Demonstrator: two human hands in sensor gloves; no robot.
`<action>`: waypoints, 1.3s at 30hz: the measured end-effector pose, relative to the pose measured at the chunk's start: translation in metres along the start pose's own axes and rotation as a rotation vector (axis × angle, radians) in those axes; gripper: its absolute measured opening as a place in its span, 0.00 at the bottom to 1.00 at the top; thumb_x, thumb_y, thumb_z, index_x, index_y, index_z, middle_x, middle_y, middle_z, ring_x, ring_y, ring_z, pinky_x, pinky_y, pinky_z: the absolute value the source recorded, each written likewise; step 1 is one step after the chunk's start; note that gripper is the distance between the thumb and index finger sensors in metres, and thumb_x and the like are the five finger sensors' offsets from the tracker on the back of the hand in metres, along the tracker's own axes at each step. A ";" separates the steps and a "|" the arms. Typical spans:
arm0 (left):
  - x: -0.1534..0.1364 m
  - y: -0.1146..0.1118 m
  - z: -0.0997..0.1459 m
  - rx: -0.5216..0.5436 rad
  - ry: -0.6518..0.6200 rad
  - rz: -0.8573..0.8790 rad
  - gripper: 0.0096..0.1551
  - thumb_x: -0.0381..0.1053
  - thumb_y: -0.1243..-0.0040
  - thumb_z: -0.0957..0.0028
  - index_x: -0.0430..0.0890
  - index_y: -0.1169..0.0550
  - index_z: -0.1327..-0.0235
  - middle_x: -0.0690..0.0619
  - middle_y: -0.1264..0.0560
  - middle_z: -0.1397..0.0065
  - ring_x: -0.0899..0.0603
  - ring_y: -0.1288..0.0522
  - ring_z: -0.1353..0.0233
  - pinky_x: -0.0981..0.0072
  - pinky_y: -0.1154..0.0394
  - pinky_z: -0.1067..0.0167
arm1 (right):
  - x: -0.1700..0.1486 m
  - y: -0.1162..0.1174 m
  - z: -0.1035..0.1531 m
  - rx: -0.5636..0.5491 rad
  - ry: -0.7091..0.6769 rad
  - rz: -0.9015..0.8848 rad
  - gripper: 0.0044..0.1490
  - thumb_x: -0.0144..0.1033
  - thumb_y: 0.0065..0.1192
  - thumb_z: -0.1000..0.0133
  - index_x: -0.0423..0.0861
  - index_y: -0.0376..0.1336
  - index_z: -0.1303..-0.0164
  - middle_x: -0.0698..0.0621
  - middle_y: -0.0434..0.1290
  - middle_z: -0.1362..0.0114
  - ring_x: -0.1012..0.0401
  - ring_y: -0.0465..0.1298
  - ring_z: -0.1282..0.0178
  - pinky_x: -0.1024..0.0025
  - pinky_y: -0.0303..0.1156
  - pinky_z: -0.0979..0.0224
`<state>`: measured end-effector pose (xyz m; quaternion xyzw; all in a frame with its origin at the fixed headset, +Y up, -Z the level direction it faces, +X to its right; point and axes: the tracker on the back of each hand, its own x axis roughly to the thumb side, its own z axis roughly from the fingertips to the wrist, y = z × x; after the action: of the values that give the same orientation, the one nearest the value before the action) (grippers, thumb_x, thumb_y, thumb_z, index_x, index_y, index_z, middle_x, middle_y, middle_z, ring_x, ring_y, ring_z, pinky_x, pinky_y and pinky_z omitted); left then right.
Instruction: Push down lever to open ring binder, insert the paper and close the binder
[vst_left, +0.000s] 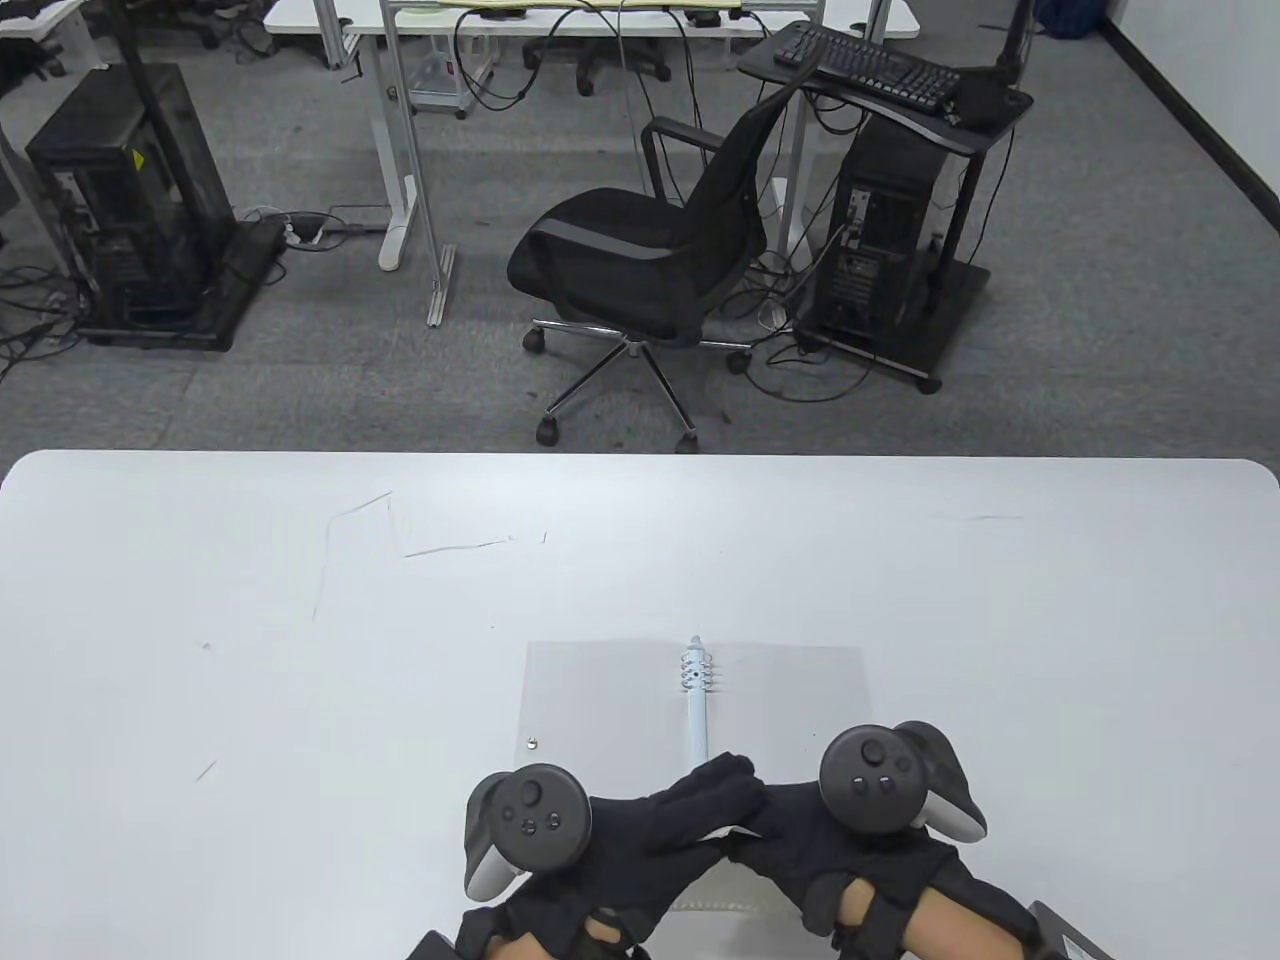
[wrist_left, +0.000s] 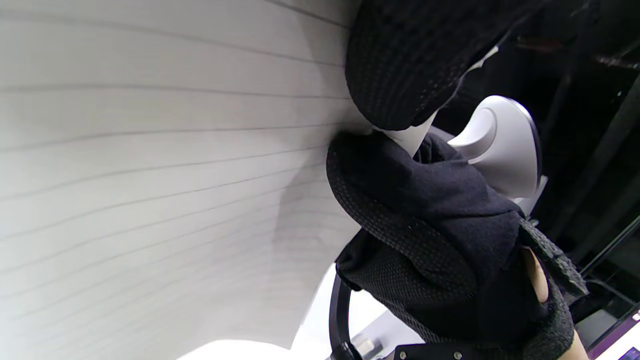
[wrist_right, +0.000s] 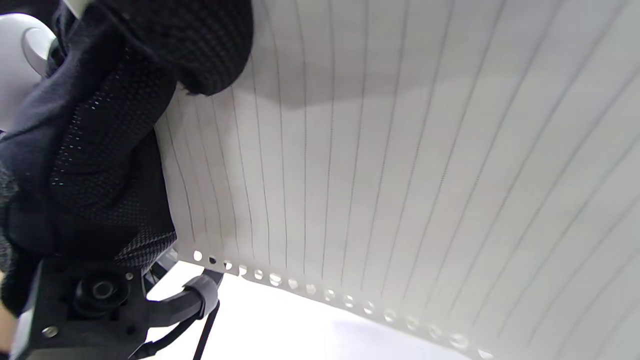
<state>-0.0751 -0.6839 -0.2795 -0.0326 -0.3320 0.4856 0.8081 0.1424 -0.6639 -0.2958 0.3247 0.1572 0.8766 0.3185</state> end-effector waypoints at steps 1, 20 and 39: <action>-0.002 0.000 0.000 -0.016 -0.005 0.007 0.23 0.55 0.32 0.47 0.69 0.21 0.38 0.57 0.27 0.23 0.38 0.25 0.24 0.42 0.25 0.35 | -0.003 -0.001 0.002 0.033 0.018 -0.004 0.31 0.43 0.67 0.46 0.48 0.70 0.32 0.43 0.79 0.30 0.41 0.79 0.34 0.41 0.71 0.33; -0.068 -0.010 -0.005 -0.055 0.020 0.502 0.38 0.56 0.25 0.52 0.68 0.33 0.30 0.63 0.25 0.23 0.40 0.23 0.23 0.39 0.31 0.30 | -0.127 0.011 0.057 -0.224 -0.160 -0.764 0.28 0.37 0.67 0.46 0.54 0.70 0.33 0.49 0.79 0.28 0.45 0.78 0.31 0.44 0.71 0.31; -0.076 -0.041 -0.005 -0.154 0.051 0.199 0.30 0.54 0.24 0.53 0.65 0.23 0.37 0.60 0.20 0.28 0.43 0.19 0.27 0.44 0.27 0.31 | -0.138 0.023 0.061 -0.141 -0.118 -0.469 0.30 0.38 0.70 0.47 0.55 0.69 0.32 0.52 0.76 0.24 0.45 0.69 0.22 0.41 0.63 0.26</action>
<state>-0.0643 -0.7649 -0.3067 -0.1397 -0.3430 0.5353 0.7591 0.2531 -0.7682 -0.3046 0.3071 0.1476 0.7670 0.5437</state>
